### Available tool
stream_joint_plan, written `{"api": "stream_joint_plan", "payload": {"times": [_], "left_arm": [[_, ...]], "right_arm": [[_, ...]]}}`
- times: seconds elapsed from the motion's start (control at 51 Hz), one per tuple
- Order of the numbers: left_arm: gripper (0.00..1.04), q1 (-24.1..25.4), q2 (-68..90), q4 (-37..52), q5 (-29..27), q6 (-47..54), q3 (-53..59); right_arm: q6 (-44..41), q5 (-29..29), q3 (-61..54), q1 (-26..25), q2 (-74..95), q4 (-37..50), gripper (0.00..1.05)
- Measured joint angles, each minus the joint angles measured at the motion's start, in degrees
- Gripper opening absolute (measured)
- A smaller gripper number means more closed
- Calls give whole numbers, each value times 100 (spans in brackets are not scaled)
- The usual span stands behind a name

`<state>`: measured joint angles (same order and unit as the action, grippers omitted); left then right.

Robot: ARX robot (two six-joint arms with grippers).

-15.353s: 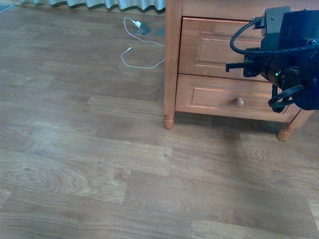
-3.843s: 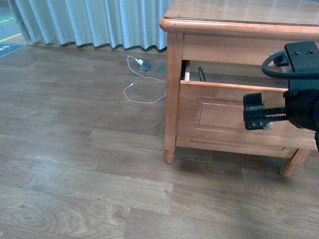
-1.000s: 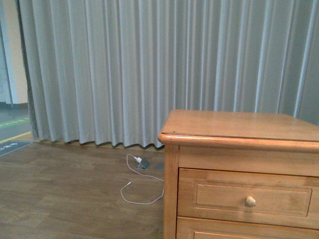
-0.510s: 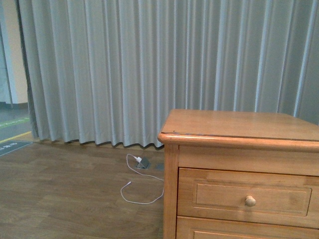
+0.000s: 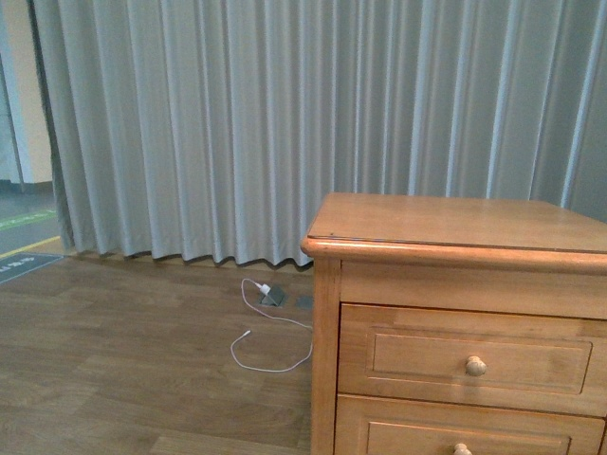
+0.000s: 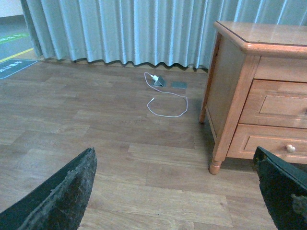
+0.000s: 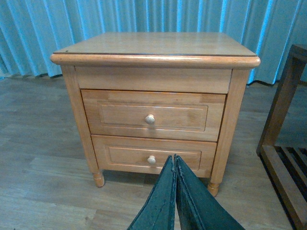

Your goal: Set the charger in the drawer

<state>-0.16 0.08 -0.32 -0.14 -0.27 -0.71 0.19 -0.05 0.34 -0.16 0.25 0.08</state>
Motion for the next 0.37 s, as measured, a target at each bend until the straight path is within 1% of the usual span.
{"api": "stream_joint_plan", "payload": {"times": [0.098,0.118,0.137,0.176,0.235,0.275,0.373], "left_arm": [[99,0,0,0,0,0,0],[99,0,0,0,0,0,0],[99,0,0,0,0,0,0],[99,0,0,0,0,0,0],[99,0,0,0,0,0,0],[99,0,0,0,0,0,0],[99,0,0,0,0,0,0]], "right_arm": [[-2,0,0,0,0,0,2],[-9,-2,0,0,0,0,5],[-9,0,0,0,0,0,8],[-9,0,0,0,0,0,19],[-9,0,0,0,0,0,29],[-9,-2,0,0,0,0,40],[-9,0,0,0,0,0,58]]}}
